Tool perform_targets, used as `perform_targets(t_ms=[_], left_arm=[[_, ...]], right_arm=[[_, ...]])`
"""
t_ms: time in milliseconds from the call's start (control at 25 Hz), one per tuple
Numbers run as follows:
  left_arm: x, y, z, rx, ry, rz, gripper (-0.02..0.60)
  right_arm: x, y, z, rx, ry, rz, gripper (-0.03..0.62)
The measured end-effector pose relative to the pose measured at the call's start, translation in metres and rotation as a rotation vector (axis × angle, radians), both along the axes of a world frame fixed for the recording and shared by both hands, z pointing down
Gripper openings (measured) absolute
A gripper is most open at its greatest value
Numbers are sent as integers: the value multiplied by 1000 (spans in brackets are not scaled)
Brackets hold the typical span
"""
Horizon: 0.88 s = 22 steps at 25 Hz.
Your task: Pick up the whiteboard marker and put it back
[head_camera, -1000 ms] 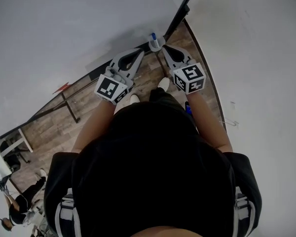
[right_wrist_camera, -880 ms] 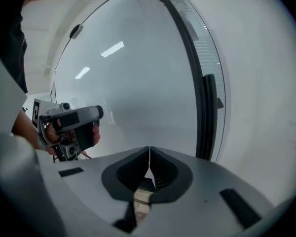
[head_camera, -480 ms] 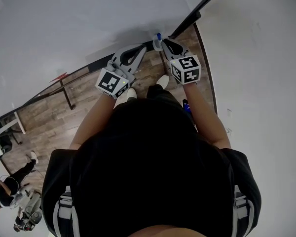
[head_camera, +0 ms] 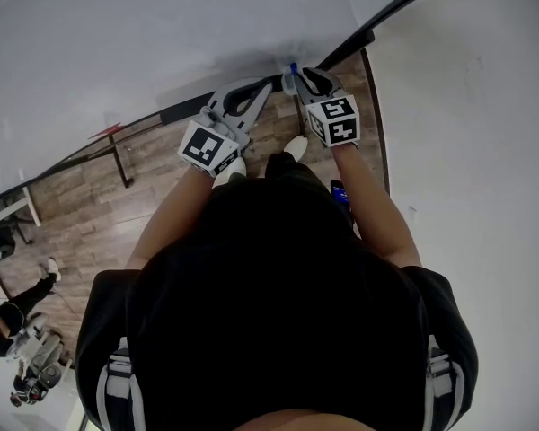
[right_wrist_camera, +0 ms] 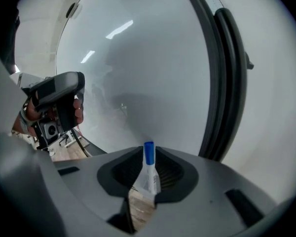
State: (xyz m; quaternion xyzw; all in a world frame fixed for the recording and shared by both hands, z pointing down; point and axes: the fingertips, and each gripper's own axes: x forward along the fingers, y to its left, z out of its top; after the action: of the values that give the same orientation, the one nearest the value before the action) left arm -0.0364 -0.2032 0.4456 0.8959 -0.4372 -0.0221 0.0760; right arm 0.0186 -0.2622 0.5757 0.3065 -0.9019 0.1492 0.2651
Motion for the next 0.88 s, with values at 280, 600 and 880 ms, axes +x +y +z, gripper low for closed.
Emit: perform_targets(t_ms=[280,600,880], left_arm=[[-4,-1,6,-26,-6,-35,4],[-9,-4,8,-30,-3,-71,3],[-14,-3,5,-30,-3,-83,3]], right_arm=[[-5,-8,12,1,36,-18,122],[-12,-11,26,-13,73,-47,124],[-11,-15,28,-12,78,-42,80]])
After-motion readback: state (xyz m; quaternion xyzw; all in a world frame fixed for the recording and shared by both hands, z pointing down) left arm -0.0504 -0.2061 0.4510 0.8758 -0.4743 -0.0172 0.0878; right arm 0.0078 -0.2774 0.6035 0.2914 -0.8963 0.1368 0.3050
